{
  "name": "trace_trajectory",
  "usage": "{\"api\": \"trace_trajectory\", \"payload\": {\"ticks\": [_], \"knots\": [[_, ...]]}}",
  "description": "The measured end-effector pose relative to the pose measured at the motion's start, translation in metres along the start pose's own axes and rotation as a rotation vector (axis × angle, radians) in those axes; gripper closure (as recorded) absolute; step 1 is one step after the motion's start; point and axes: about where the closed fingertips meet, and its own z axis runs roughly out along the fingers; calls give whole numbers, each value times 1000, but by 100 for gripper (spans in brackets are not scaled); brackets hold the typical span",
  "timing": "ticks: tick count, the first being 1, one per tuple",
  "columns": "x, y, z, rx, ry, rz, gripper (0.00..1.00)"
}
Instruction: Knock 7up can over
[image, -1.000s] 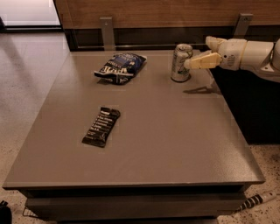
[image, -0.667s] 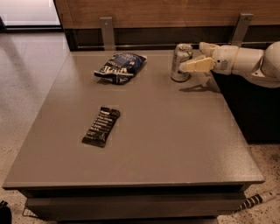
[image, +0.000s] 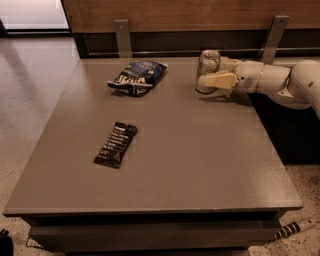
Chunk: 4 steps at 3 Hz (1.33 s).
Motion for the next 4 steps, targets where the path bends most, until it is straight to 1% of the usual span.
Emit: {"api": "trace_trajectory", "payload": {"ticks": [3,4], "knots": [[1,4,10,-17,-3,2,87],[1,6,13,-21,-3,2,100]]}}
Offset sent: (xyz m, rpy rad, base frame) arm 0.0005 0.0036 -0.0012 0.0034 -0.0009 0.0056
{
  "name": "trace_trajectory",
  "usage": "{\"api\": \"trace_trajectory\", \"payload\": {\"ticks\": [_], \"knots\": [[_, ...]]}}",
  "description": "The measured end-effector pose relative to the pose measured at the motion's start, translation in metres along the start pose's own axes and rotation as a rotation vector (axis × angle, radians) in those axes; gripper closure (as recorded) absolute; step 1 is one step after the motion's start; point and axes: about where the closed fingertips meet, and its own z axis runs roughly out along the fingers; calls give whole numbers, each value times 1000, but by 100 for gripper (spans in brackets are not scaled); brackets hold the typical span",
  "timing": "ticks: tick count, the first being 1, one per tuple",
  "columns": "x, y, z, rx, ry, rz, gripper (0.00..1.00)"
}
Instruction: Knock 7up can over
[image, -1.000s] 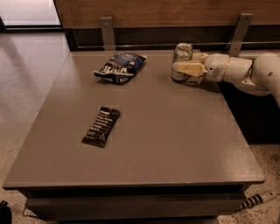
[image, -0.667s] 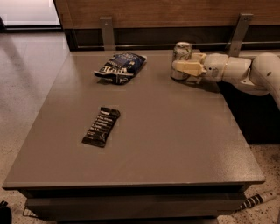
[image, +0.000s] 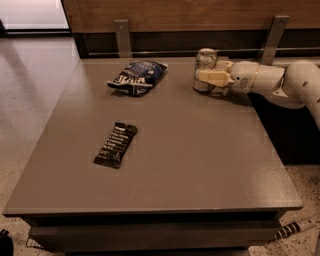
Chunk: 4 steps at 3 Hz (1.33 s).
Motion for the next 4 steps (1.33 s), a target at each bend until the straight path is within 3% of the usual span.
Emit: {"api": "trace_trajectory", "payload": {"ticks": [1,2,3,4], "knots": [[0,0,0,0,0,0,100],[-12,2,-1,12,45,-15,100],[-40,10,-11,50,165,-52,100],[-57,16,-20,77,244,-70,100]]}}
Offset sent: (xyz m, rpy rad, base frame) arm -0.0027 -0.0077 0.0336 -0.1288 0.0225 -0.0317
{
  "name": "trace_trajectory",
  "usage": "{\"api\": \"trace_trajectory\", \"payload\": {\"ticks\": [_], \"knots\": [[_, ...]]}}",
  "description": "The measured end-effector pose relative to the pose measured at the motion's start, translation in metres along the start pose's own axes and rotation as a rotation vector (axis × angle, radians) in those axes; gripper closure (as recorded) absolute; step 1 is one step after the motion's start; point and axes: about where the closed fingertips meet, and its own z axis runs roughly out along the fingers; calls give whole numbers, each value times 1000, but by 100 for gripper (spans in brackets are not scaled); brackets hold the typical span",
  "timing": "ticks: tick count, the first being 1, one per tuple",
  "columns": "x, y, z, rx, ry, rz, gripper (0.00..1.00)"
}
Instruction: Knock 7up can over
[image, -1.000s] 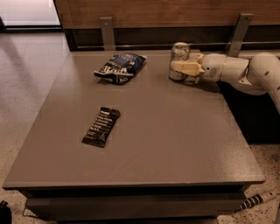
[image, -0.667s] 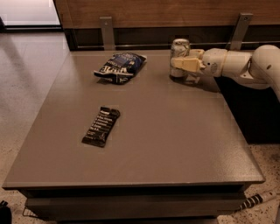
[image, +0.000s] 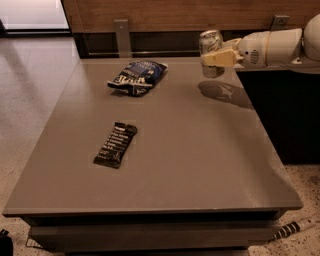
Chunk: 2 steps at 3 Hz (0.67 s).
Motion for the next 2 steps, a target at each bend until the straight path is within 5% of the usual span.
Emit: {"api": "trace_trajectory", "payload": {"ticks": [2], "knots": [[9,20,-7,81,202,-12,100]]}}
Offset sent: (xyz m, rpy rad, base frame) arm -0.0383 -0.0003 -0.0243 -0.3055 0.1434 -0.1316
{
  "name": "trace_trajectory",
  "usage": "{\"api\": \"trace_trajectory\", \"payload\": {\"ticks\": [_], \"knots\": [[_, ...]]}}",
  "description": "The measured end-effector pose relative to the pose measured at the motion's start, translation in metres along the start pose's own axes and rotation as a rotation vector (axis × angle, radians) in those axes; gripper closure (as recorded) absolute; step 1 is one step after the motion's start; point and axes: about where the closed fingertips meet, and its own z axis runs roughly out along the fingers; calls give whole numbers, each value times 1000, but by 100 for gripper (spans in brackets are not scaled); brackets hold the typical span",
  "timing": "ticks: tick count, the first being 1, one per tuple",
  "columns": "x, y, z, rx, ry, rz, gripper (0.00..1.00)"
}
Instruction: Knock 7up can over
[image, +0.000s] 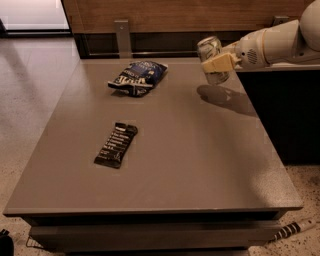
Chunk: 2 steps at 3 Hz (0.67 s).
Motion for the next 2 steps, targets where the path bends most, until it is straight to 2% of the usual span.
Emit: {"api": "trace_trajectory", "payload": {"ticks": [1,2], "knots": [[19,10,4,25,107,7,100],[30,15,8,17,221,2,100]]}}
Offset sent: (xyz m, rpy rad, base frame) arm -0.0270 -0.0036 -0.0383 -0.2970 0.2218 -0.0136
